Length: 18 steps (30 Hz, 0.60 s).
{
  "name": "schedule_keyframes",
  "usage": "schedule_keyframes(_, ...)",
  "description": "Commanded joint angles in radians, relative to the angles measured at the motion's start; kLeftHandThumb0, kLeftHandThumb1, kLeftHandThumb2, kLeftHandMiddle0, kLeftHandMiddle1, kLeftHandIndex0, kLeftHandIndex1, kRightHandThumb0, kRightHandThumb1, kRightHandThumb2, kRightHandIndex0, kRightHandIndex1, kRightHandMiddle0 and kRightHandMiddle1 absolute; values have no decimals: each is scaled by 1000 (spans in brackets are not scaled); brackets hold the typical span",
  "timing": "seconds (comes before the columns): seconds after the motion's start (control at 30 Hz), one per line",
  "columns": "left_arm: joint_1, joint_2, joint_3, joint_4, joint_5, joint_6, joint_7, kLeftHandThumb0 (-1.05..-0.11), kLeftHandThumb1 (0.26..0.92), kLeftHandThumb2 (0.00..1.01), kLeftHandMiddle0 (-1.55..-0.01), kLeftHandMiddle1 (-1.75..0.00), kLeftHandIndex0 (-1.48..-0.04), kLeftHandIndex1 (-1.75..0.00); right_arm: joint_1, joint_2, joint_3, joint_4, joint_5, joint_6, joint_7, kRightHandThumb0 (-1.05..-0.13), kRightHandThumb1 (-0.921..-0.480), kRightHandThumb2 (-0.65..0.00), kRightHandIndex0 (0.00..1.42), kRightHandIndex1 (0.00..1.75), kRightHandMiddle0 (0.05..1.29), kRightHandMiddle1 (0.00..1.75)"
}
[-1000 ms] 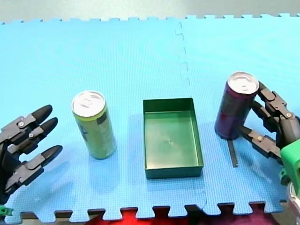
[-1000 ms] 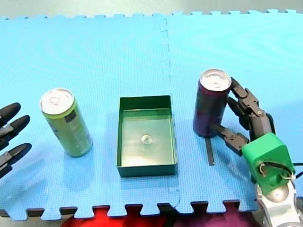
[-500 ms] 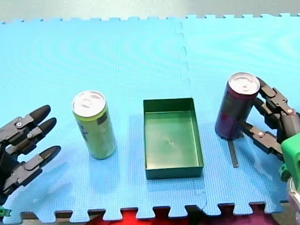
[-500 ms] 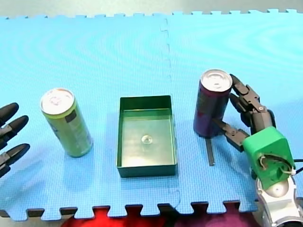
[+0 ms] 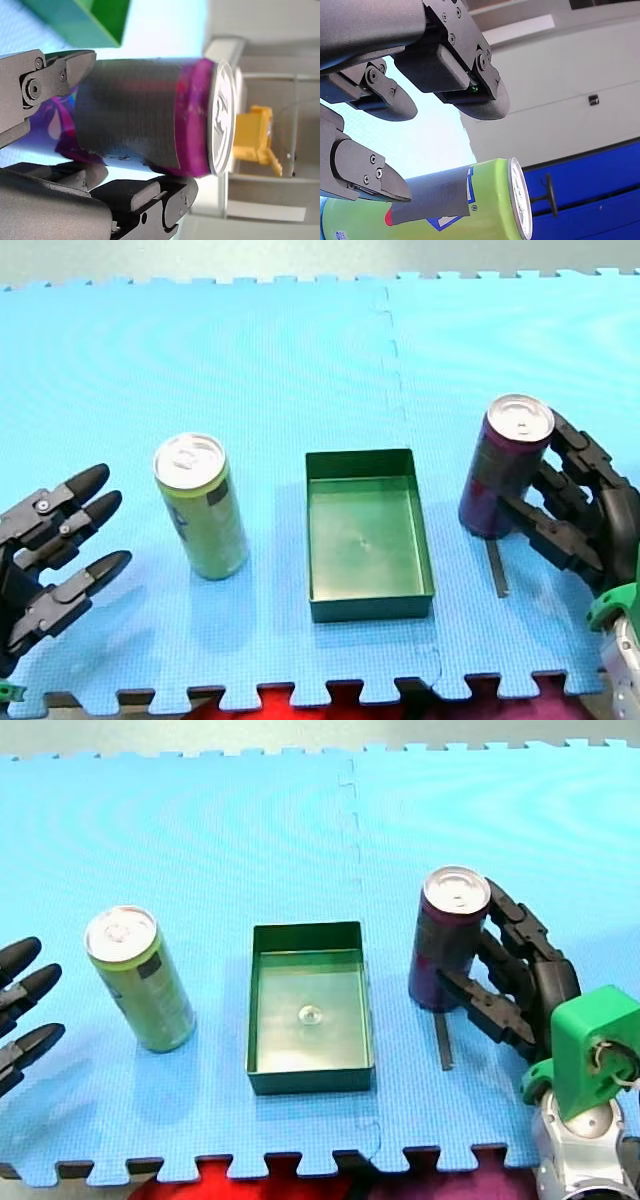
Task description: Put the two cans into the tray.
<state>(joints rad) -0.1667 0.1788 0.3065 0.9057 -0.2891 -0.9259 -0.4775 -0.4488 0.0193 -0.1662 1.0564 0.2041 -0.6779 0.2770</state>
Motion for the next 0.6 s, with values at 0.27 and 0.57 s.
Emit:
schedule_keyframes(0.27,10,9,-2,-18,13,3,19,-1048,829,2,-708,-3,-718,-1,-8,9,-55,48,39,-20,97,-1048,-776,0,589,44,531,32)
schedule_keyframes(0.57,15,12,-4,-27,17,9,29,-1048,833,3,-709,-3,-720,-2,-7,4,-59,58,27,-20,112,-1048,-772,-1,588,32,535,23)
